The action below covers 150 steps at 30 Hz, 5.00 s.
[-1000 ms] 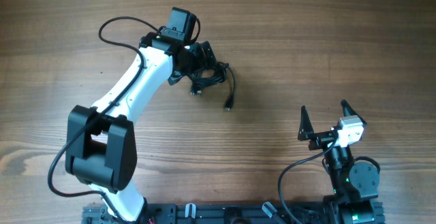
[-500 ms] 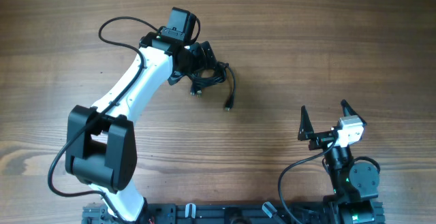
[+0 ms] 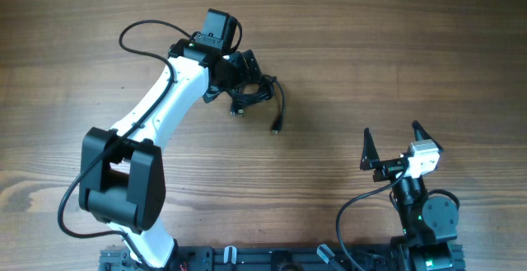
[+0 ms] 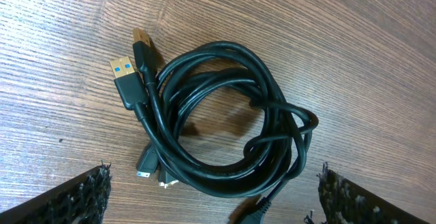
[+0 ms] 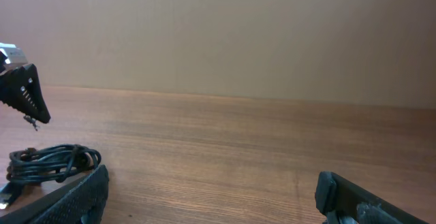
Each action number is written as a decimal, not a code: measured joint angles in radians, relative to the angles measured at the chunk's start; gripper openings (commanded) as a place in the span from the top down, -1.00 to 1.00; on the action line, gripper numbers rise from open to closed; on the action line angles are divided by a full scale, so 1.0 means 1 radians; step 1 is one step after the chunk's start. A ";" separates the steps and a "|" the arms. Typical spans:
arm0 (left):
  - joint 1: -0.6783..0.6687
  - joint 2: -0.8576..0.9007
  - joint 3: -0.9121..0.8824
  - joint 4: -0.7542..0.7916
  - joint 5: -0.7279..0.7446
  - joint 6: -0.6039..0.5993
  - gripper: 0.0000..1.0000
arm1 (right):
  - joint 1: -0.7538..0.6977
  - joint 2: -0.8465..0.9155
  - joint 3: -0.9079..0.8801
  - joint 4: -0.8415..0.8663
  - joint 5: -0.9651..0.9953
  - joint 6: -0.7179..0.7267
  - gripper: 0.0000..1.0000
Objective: Untangle cables
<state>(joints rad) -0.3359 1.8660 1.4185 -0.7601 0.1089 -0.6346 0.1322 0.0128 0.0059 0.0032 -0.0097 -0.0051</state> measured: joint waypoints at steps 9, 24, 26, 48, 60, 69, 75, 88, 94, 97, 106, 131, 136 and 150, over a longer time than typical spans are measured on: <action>0.000 0.000 0.000 0.000 0.000 0.000 -1.00 | 0.000 0.000 0.000 0.000 0.000 0.000 -0.99; 0.000 0.000 0.000 0.001 0.000 0.000 -1.00 | 0.000 0.017 0.016 -0.010 -0.167 0.366 -0.99; 0.000 0.000 0.000 0.000 0.000 0.000 -1.00 | 0.000 0.022 0.068 -0.058 -0.185 0.384 -0.99; 0.000 0.000 0.000 0.000 -0.007 0.000 -1.00 | 0.000 0.840 1.093 -0.795 -0.210 0.260 -0.99; 0.000 0.000 -0.002 0.105 -0.008 0.000 -1.00 | 0.001 1.336 1.123 -0.755 -0.555 0.317 0.91; 0.000 0.000 -0.001 0.106 -0.008 0.000 -0.89 | 0.001 1.539 1.123 -0.781 -0.605 0.322 0.63; 0.000 0.001 -0.001 0.057 -0.007 -0.018 0.91 | 0.001 1.599 1.123 -0.776 -0.612 0.325 0.52; -0.090 0.077 -0.001 -0.039 -0.014 -0.072 0.92 | 0.001 1.608 1.123 -0.772 -0.618 0.325 0.42; -0.137 0.091 0.000 -0.114 -0.111 -0.076 0.92 | 0.001 1.608 1.123 -0.774 -0.618 0.325 0.42; -0.143 0.098 0.000 -0.146 -0.143 -0.078 0.92 | 0.001 1.608 1.123 -0.777 -0.618 0.325 0.41; -0.144 0.101 -0.017 -0.181 -0.190 -0.024 0.92 | 0.001 1.608 1.123 -0.790 -0.618 0.325 0.42; 0.006 0.121 0.136 -0.464 -0.073 0.169 -0.38 | 0.032 1.608 1.123 -0.800 -0.618 0.341 0.39; 0.006 0.121 -0.003 -0.358 -0.057 0.128 0.00 | 0.089 1.608 1.123 -0.769 -0.589 0.345 0.22; 0.008 0.106 -0.119 -0.022 -0.037 0.220 0.92 | 0.143 1.608 1.123 -0.709 -0.407 0.445 0.02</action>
<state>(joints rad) -0.3275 1.9724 1.2995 -0.7822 0.0715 -0.4141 0.2752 1.6207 1.1286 -0.7059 -0.4164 0.4397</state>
